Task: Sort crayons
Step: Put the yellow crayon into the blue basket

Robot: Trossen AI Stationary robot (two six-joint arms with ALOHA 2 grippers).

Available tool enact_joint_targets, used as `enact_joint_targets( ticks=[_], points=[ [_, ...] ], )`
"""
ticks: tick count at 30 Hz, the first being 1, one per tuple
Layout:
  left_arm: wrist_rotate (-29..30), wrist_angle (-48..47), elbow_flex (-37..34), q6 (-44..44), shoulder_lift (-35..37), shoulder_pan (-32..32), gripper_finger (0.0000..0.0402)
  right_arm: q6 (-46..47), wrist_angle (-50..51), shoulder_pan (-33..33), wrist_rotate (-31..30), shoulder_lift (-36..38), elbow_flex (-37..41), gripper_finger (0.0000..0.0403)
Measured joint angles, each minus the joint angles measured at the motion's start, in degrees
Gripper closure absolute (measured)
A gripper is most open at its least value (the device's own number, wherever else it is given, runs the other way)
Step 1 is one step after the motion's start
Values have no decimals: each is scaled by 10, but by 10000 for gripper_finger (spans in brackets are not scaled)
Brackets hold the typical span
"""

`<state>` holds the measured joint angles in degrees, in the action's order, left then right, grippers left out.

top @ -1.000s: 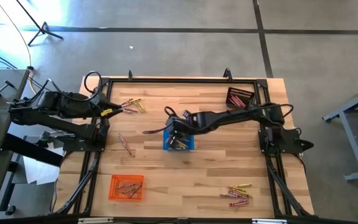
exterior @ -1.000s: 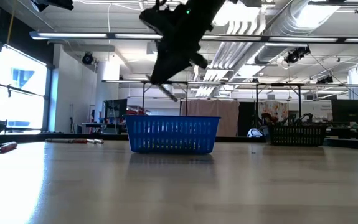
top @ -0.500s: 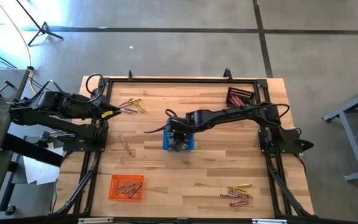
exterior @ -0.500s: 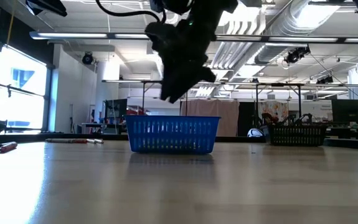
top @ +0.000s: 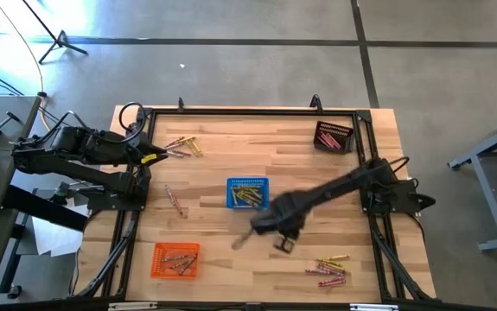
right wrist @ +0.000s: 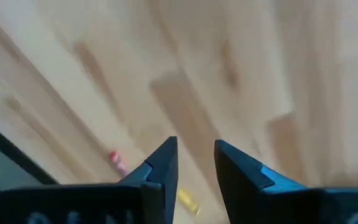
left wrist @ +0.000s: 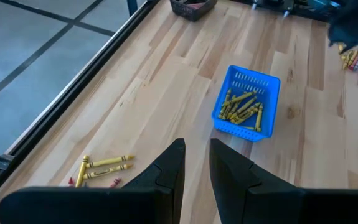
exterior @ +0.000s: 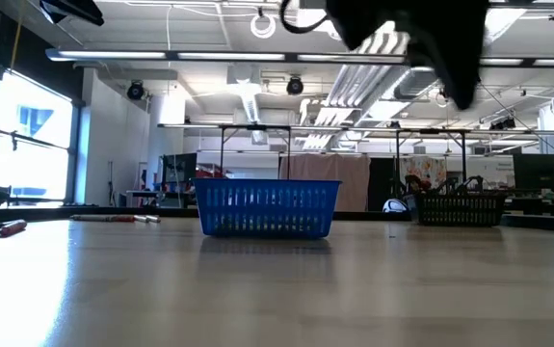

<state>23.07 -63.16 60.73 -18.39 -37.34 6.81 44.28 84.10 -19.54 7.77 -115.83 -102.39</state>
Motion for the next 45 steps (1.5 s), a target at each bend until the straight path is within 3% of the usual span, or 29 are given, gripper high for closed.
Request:
enact_joint_targets(
  ticks=[7, 16, 22, 29, 45],
  points=[
    [0, 0, 0, -22, 0, 0, 341, 136, -91, -104, 49, 46, 120, 318],
    [0, 1, 0, -115, 0, 0, 341, 317, -266, -227, 43, 205, 360, 318],
    [-2, 5, 0, -194, -3, 0, 341, 211, -271, -274, 12, 258, 440, 318],
    [-42, 5, 0, -221, -23, 0, 341, 49, -306, -305, 13, 260, 510, 318],
    [-49, 5, 0, -250, -80, 0, 341, 17, -433, -305, -43, 259, 546, 318]
  ],
)
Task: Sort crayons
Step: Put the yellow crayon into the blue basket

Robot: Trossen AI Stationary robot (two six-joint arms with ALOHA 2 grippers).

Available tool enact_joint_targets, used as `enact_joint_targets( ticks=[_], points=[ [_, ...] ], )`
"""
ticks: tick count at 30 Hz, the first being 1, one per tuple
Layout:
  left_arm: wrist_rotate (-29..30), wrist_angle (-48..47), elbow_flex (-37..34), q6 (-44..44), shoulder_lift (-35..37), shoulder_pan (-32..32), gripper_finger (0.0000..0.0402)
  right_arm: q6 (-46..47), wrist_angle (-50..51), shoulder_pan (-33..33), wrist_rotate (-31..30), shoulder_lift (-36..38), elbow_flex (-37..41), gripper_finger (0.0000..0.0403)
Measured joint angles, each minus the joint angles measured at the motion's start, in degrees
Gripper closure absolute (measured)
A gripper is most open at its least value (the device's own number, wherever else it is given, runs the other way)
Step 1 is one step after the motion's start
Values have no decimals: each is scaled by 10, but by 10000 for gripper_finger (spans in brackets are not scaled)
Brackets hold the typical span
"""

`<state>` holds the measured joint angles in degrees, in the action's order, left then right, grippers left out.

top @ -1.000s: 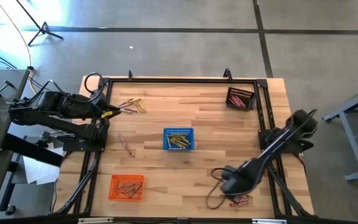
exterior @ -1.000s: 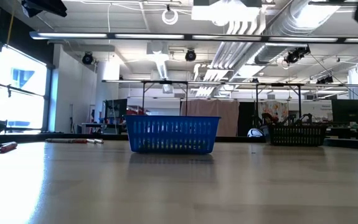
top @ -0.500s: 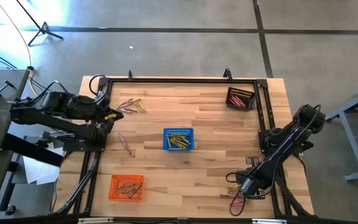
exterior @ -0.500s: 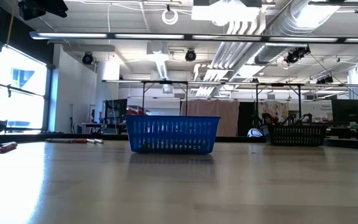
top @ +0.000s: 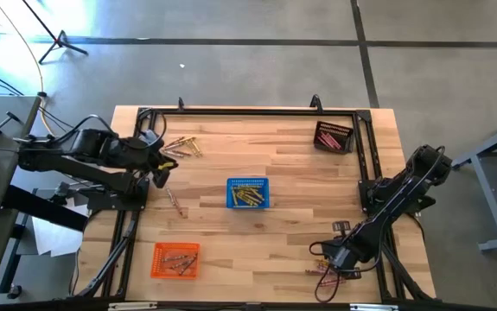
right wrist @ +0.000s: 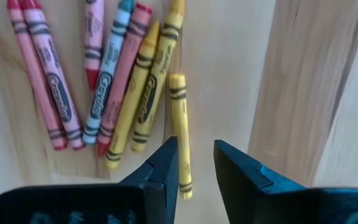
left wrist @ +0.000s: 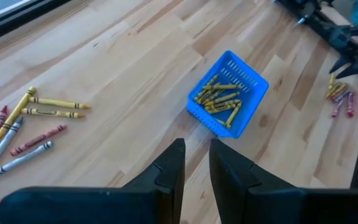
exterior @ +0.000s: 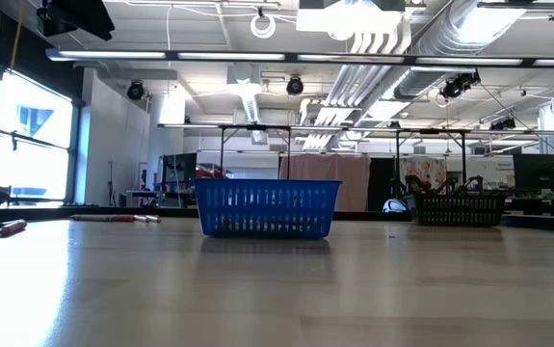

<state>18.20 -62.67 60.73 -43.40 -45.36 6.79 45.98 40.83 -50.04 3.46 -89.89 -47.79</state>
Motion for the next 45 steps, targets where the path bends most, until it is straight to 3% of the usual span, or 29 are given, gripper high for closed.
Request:
enact_joint_targets(
  ticks=[28, 38, 42, 45],
  points=[
    [0, -1, 0, 61, -26, 0, 341, 1, -35, 0, 2, -2, 0, 318],
    [0, -1, 0, 61, -26, 0, 341, 18, -59, 2, 0, -56, -3, 319],
    [0, -1, 0, 61, -26, 0, 341, 53, -54, 1, -14, -59, -3, 335],
    [0, -1, 0, 61, -26, 0, 341, 68, -54, 1, -10, -59, -3, 373]
  ],
)
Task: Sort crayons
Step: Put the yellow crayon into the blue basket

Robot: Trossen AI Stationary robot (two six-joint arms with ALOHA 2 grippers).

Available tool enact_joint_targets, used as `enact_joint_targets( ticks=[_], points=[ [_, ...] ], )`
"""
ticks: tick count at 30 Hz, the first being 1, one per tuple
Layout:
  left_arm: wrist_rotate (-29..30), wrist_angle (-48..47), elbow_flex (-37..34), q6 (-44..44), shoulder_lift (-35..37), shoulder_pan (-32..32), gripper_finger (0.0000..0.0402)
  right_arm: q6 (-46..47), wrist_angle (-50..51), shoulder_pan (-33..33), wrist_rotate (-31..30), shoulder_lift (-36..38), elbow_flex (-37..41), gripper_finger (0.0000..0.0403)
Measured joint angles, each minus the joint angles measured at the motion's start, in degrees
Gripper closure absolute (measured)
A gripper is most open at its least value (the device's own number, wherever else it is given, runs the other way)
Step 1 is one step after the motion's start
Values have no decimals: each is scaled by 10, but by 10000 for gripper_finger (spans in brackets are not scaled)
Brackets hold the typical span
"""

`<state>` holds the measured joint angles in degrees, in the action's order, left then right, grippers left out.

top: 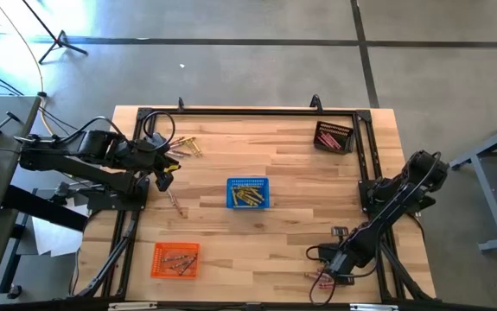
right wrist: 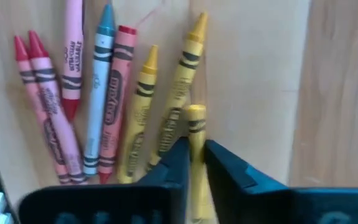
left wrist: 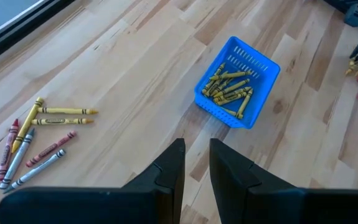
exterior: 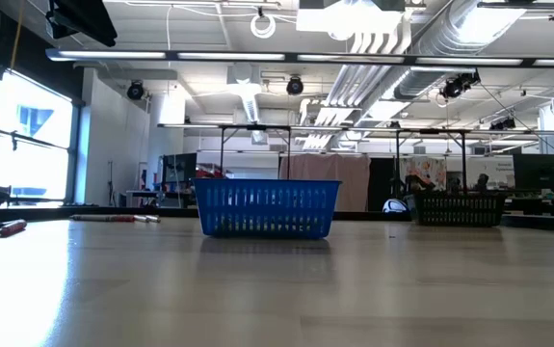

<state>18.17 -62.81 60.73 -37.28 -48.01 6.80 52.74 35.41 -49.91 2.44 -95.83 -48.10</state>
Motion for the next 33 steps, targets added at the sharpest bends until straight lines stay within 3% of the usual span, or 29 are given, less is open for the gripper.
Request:
enact_joint_targets(
  ticks=[2, 10, 14, 18, 22, 28, 33],
  points=[
    [0, 0, 0, 0, 0, 0, 341, 18, 4, 0, 1, 0, 0, 392],
    [3, 0, 0, 19, 0, 0, 341, 49, 28, 15, -27, 21, 0, 397],
    [3, 0, 0, 19, 0, 0, 341, 51, 31, 50, -119, 57, -5, 396],
    [4, 0, 0, 19, 0, 0, 341, -7, -3, 98, -242, 77, -39, 398],
    [5, 0, 0, 20, 0, 0, 341, -121, -111, 168, -332, 79, -65, 396],
    [5, 0, 0, 20, 0, 0, 341, -294, -324, 279, -330, 57, -65, 396],
    [5, 0, 0, 20, 0, 0, 341, -333, -423, 354, -322, 28, -65, 396]
  ],
)
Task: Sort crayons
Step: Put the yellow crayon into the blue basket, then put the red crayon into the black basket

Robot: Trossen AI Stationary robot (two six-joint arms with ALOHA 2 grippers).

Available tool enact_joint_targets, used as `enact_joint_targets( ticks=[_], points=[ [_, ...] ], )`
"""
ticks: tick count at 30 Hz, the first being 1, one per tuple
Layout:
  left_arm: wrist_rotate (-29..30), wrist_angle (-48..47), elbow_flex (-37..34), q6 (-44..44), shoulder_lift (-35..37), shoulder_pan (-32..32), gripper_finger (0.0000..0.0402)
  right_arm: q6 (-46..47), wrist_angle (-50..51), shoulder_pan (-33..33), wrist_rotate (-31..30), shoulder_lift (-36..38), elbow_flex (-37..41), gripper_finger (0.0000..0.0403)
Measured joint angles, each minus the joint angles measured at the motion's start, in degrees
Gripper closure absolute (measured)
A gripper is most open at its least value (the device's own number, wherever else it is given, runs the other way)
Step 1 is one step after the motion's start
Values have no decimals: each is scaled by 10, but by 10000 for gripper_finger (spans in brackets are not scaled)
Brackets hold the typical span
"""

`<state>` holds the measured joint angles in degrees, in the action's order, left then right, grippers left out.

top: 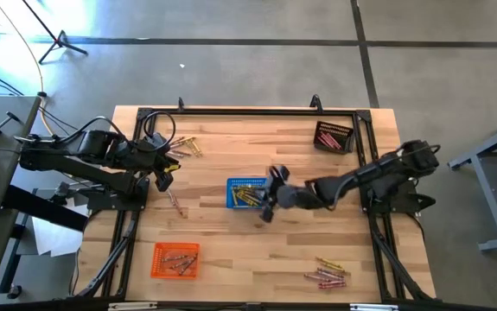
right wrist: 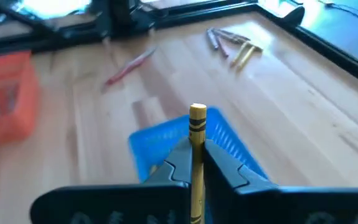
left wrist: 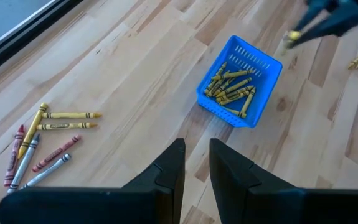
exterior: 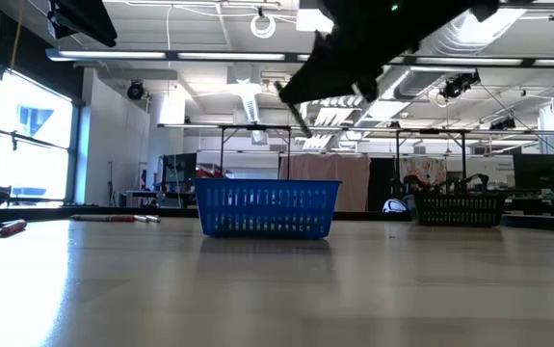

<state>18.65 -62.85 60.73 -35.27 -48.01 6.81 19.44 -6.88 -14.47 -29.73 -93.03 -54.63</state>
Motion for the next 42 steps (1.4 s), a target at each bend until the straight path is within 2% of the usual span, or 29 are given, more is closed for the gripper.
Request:
enact_joint_targets(
  ticks=[6, 10, 16, 20, 23, 28, 32, 38, 42],
  points=[
    [0, -2, 0, 15, 0, 0, 341, 46, -9, 40, 90, -34, 0, 395],
    [0, -2, 0, 21, 0, 0, 341, 61, -10, 40, 93, -41, 0, 377],
    [0, -2, 0, 40, 0, 0, 341, 56, -7, 40, 84, -41, 0, 314],
    [0, -2, 0, 40, 0, 0, 341, 55, 5, 37, 97, -28, 0, 292],
    [0, -2, 0, 40, 0, 0, 341, 118, 56, 24, 155, 4, -15, 291],
    [0, -3, 0, 40, 0, 0, 341, 265, 233, -9, 310, 49, -61, 306],
    [0, -2, 0, 40, 0, 0, 341, 363, 300, -68, 397, 58, -79, 319],
    [1, -2, 0, 40, 0, 0, 341, 423, 323, -188, 390, 48, -65, 325],
    [13, -2, 0, 40, 0, 0, 341, 472, 406, -248, 319, 44, -63, 325]
  ],
)
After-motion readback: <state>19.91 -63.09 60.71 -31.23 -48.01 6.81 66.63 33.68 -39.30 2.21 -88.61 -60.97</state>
